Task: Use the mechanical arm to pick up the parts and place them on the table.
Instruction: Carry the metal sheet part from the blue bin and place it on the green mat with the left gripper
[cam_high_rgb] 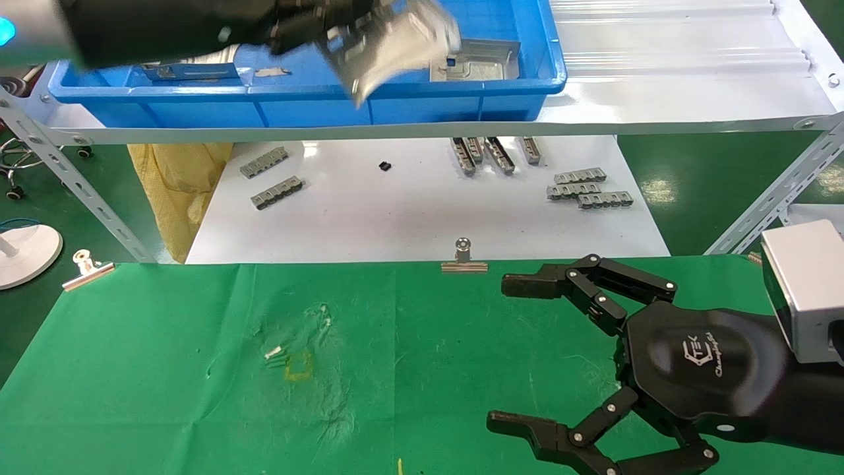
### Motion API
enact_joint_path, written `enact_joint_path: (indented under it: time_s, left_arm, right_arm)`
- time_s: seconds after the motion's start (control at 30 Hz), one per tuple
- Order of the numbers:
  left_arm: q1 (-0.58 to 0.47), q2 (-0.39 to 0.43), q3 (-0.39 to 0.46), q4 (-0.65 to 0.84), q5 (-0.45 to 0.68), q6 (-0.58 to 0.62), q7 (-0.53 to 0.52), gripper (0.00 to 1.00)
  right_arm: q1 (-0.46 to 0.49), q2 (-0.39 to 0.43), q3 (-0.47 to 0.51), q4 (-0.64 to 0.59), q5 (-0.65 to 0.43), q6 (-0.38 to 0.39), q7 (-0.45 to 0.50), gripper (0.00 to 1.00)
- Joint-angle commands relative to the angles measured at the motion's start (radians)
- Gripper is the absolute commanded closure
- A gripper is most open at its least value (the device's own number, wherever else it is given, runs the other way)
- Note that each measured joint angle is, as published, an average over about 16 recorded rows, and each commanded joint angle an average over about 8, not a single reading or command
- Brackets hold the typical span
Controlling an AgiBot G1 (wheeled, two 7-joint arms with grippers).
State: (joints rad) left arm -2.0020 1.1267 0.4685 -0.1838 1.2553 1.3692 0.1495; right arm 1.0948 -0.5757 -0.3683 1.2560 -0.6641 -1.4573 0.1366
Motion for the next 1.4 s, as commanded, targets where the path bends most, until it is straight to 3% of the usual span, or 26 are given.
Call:
enact_joint_path:
  time_s: [0.03, 0.2, 0.53, 0.87, 0.9, 1.13, 1.17, 1.4]
  left_arm:
    - [0.016, -0.031, -0.008, -0.015, -0.017, 0.109, 0.049, 1.00]
    - [0.072, -0.092, 0.004, -0.054, -0.026, 0.215, 0.185, 1.00]
    - [0.260, -0.176, 0.128, -0.177, 0.035, 0.212, 0.489, 1.00]
    - [0.295, -0.154, 0.194, -0.054, 0.113, 0.162, 0.633, 1.00]
    - [0.294, -0.149, 0.199, -0.042, 0.121, 0.159, 0.641, 0.92]
    - [0.294, -0.105, 0.210, 0.033, 0.140, 0.101, 0.695, 0.05]
    - [0.294, -0.101, 0.210, 0.041, 0.140, 0.092, 0.703, 0.00]
    - [0.284, -0.089, 0.217, 0.084, 0.152, 0.079, 0.739, 0.00]
  right_arm:
    - [0.000, 0.000, 0.000, 0.000, 0.000, 0.000, 0.000, 0.00]
    - [0.000, 0.000, 0.000, 0.000, 0.000, 0.000, 0.000, 0.00]
    - [0.000, 0.000, 0.000, 0.000, 0.000, 0.000, 0.000, 0.00]
    - [0.000, 0.000, 0.000, 0.000, 0.000, 0.000, 0.000, 0.00]
    - [0.000, 0.000, 0.000, 0.000, 0.000, 0.000, 0.000, 0.00]
    - [0.000, 0.000, 0.000, 0.000, 0.000, 0.000, 0.000, 0.00]
    - [0.000, 0.000, 0.000, 0.000, 0.000, 0.000, 0.000, 0.00]
    - [0.000, 0.000, 0.000, 0.000, 0.000, 0.000, 0.000, 0.00]
